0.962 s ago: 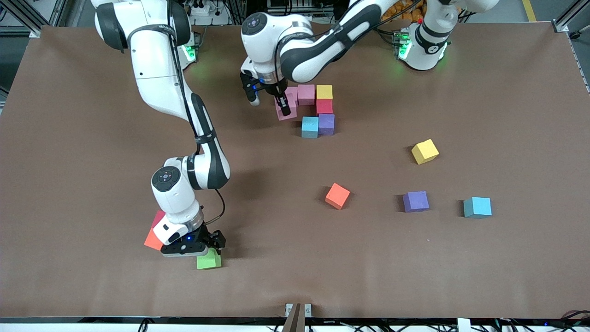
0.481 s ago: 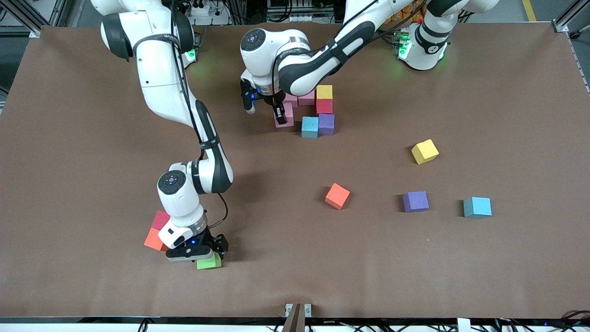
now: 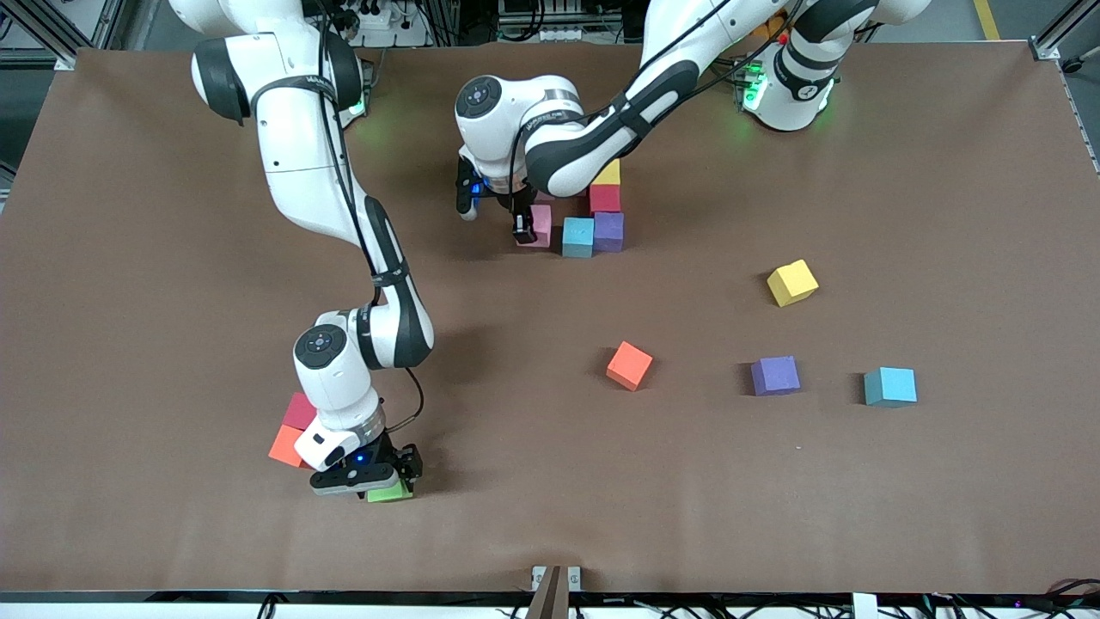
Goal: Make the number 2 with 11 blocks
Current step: 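Place pink with the left gripper while the right gripper lifts green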
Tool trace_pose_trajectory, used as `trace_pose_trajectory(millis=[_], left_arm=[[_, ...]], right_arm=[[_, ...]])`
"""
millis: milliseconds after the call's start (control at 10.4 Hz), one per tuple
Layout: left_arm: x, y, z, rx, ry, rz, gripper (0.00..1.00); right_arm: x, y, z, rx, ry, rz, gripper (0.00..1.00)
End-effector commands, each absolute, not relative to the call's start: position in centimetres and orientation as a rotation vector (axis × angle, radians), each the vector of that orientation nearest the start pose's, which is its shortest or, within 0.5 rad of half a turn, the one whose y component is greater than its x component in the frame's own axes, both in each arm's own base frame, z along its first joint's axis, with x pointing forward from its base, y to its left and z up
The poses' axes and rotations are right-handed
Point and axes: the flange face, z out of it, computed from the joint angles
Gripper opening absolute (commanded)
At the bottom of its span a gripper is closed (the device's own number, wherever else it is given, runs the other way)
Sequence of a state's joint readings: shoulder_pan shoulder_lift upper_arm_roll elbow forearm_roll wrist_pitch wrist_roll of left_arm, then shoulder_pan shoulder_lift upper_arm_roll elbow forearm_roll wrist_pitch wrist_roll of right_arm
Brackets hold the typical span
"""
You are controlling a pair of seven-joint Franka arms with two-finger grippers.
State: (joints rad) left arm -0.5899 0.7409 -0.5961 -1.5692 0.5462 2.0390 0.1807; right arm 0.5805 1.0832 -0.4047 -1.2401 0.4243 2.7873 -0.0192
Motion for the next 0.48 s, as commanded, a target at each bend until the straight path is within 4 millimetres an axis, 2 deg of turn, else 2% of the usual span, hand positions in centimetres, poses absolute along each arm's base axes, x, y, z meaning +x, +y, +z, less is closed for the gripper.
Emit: trace_pose_trajectory(millis=[0, 96, 192, 385], left_arm=[[34.1, -59.7, 24.9, -2.155, 2.120, 0.102, 0.26], [34.0, -59.6, 24.6, -2.165, 2.111, 0.109, 0.26], [33.7, -59.4, 24.1, -2.157, 2.112, 0.124, 0.26], [34.2, -59.0, 23.6, -2.174, 2.107, 0.129, 0.26]], right_arm=[[76.1, 22.6, 19.1, -3.001, -0.229, -0.861, 0.24], [76.1, 22.6, 19.3, -2.996, -0.218, -0.861, 0.16], [76.0, 22.9, 19.4, -2.993, -0.210, -0.835, 0.14], [75.7, 23.0, 20.2, -3.022, -0.194, -0.659, 0.14]])
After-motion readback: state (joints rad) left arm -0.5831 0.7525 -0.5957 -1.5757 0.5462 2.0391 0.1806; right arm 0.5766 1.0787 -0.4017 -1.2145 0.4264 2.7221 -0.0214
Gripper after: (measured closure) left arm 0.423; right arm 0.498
